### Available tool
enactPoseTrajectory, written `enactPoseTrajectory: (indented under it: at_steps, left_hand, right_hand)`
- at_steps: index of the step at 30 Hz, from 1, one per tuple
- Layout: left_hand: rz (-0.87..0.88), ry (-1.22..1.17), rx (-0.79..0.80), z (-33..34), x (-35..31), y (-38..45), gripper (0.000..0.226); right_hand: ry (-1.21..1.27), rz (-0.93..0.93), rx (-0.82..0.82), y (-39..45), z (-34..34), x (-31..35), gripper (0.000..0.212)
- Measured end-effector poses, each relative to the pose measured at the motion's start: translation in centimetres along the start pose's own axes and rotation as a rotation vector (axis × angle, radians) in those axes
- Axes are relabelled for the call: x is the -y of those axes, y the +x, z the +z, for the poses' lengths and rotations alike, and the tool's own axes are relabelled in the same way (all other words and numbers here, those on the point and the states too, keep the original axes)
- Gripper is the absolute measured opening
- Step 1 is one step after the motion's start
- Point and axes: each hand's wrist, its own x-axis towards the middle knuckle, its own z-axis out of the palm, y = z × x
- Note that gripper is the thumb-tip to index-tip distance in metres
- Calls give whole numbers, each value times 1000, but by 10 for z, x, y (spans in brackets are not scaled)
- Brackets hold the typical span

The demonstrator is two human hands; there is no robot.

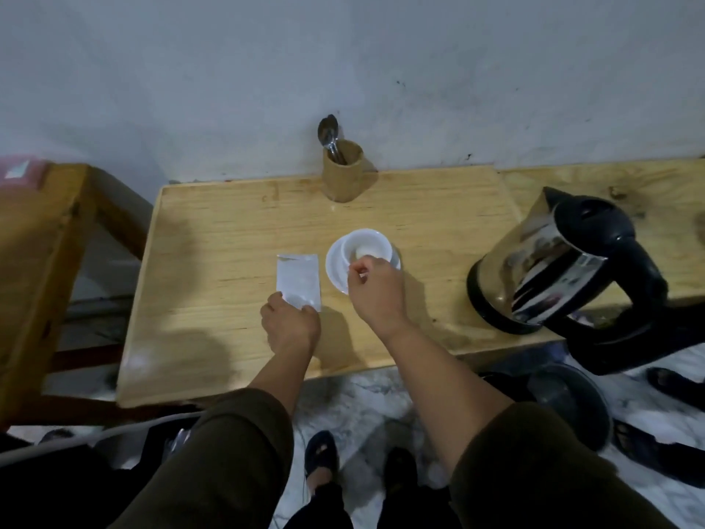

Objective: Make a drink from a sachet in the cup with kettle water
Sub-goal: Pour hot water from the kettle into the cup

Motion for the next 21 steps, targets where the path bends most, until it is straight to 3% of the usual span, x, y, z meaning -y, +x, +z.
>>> enactPoseTrajectory:
  at_steps: [7, 11, 14, 17, 21]
  left_hand:
    - [-33, -59, -1, 64, -22, -76, 60]
    - [51, 42, 208, 99, -38, -112, 61]
    - [219, 367, 369, 115, -47, -127, 46]
    - [254, 600, 417, 123, -52, -132, 52]
    - [247, 642, 410, 129, -52, -128, 52]
  right_hand:
    - [-48, -138, -392, -6, -111, -40, 23]
    - [-248, -148, -627, -20, -170, -74, 21]
    - [-335, -44, -689, -31, -203, -99, 23]
    - [-342, 89, -673, -38, -222, -123, 38]
    - [-35, 252, -568, -40, -234, -149, 52]
